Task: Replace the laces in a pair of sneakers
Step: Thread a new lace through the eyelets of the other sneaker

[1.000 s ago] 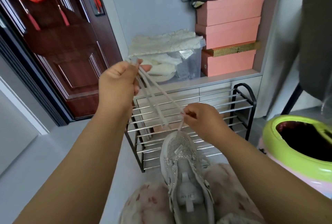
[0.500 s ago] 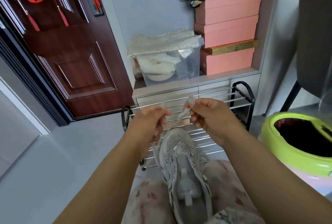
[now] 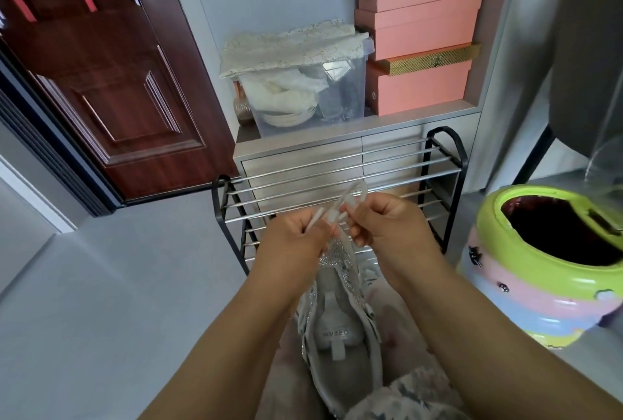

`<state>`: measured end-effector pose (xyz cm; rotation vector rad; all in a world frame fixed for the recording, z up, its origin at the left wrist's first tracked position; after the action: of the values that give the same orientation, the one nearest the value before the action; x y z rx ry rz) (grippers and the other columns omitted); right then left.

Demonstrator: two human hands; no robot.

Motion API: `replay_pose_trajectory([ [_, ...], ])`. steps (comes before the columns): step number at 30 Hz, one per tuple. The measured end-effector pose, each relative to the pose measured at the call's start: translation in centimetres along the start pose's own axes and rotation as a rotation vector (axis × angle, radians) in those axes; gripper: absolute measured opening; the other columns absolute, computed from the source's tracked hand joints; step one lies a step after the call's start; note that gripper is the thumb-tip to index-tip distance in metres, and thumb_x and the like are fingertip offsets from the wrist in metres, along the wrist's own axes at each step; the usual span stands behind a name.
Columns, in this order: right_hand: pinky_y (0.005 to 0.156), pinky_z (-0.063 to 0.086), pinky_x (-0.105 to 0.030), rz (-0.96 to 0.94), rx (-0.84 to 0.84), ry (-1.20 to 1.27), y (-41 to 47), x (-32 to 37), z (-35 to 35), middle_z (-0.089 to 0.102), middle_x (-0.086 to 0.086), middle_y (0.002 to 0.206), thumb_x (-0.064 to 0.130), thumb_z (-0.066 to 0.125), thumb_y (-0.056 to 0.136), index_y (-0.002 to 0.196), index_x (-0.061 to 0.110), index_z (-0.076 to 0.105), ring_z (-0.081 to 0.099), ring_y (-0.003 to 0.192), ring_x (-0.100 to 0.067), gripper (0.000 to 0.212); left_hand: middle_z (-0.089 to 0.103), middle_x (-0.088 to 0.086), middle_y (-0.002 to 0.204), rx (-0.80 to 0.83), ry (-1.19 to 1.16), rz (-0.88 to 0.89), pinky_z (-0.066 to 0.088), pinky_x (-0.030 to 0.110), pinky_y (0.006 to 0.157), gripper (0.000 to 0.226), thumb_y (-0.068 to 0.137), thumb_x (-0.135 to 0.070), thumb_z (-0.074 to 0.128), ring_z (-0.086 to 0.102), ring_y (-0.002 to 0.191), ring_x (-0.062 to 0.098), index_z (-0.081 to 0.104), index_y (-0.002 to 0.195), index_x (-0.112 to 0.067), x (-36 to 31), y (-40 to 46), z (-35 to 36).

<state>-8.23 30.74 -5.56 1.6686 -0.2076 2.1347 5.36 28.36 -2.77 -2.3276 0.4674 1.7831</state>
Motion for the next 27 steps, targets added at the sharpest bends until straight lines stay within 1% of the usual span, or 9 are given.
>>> replay_pose_trajectory([
  [3,0.048,0.047,-0.023,0.024,0.081,-0.062,-0.5,0.1,-0.2,0.062,-0.011,0.059,0.008,0.066,0.084,0.075,-0.006,0.067,0.055,0.050,-0.016,0.017,0.044,-0.003,0.046,-0.069,0.069,0.030,0.029,0.018,0.041,0.031,0.092,-0.027,0.059,0.032,0.041,0.009,0.067,0.063,-0.019,0.6,-0.9,0.0],
  [6,0.048,0.049,-0.019,0.079,0.136,-0.125,-1.1,-0.7,-0.7,0.064,-0.004,0.055,0.003,0.067,0.082,0.077,0.001,0.068,0.058,0.049,-0.011,0.006,0.053,0.016,0.056,-0.075,0.237,-0.037,0.035,0.025,0.049,0.035,0.091,-0.035,0.056,0.041,0.048,0.013,0.069,0.066,-0.015,2.7,-1.5,-0.2],
  [10,0.052,0.050,-0.018,0.091,0.097,-0.206,-1.4,-1.5,-1.6,0.067,-0.003,0.061,-0.001,0.075,0.073,0.080,0.003,0.069,0.061,0.052,-0.009,0.010,0.032,-0.005,0.041,-0.083,0.430,-0.066,0.026,0.024,0.044,0.052,0.085,-0.040,0.064,0.028,0.038,0.008,0.037,0.049,-0.014,4.3,-2.6,0.3],
  [12,0.053,0.049,-0.018,0.053,0.094,-0.258,-1.3,-1.6,-1.7,0.068,-0.001,0.062,-0.001,0.077,0.072,0.077,0.006,0.069,0.062,0.053,-0.007,0.011,0.031,-0.005,0.038,-0.081,0.470,-0.076,0.026,0.023,0.045,0.054,0.082,-0.039,0.066,0.029,0.037,0.008,0.033,0.046,-0.016,4.5,-3.0,0.6],
  [16,0.054,0.051,-0.021,0.020,0.081,-0.339,-1.3,-1.8,-1.9,0.068,-0.006,0.064,-0.001,0.077,0.071,0.072,0.008,0.068,0.062,0.052,-0.008,0.013,0.037,-0.005,0.035,-0.096,0.440,-0.117,0.029,0.023,0.047,0.051,0.080,-0.040,0.070,0.033,0.034,0.007,0.046,0.039,-0.019,4.6,-3.0,1.0],
  [19,0.056,0.052,-0.024,0.012,0.066,-0.352,-1.2,-1.9,-2.3,0.068,-0.009,0.065,-0.001,0.078,0.070,0.070,0.010,0.067,0.062,0.054,-0.011,0.016,0.048,-0.003,0.041,-0.108,0.458,-0.097,0.037,0.025,0.050,0.033,0.076,-0.044,0.072,0.045,0.042,0.009,0.068,0.061,-0.015,4.5,-3.0,1.5],
  [21,0.056,0.052,-0.024,0.005,0.067,-0.357,-1.2,-1.9,-2.5,0.068,-0.010,0.065,-0.001,0.079,0.069,0.070,0.009,0.066,0.062,0.054,-0.012,0.016,0.053,-0.002,0.045,-0.117,0.485,-0.100,0.041,0.026,0.052,0.035,0.075,-0.045,0.071,0.050,0.046,0.012,0.069,0.066,-0.011,4.5,-2.9,1.6],
  [24,0.056,0.054,-0.025,0.001,0.100,-0.358,-1.3,-1.8,-2.4,0.067,-0.006,0.060,-0.002,0.078,0.071,0.073,0.006,0.067,0.063,0.053,-0.015,0.013,0.047,-0.005,0.040,-0.095,0.462,-0.156,0.034,0.023,0.048,0.040,0.073,-0.043,0.074,0.045,0.041,0.011,0.064,0.062,-0.007,4.6,-2.7,2.0],
  [27,0.051,0.051,-0.020,-0.001,0.137,-0.401,-1.5,-1.6,-2.1,0.065,0.000,0.055,0.002,0.076,0.074,0.076,0.005,0.068,0.061,0.047,-0.009,0.009,0.053,-0.001,0.044,-0.058,0.186,-0.268,0.042,0.027,0.051,0.026,0.073,-0.021,0.079,0.049,0.043,0.016,0.066,0.053,-0.010,5.0,-2.6,2.6],
])
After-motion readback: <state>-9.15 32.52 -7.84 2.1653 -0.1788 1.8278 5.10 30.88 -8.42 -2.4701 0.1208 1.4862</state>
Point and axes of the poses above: each hand's wrist, its own y-axis towards the middle knuckle, its own z-axis out of the palm, x = y × z, the point moved 2 cm from there along y, towards the middle knuckle
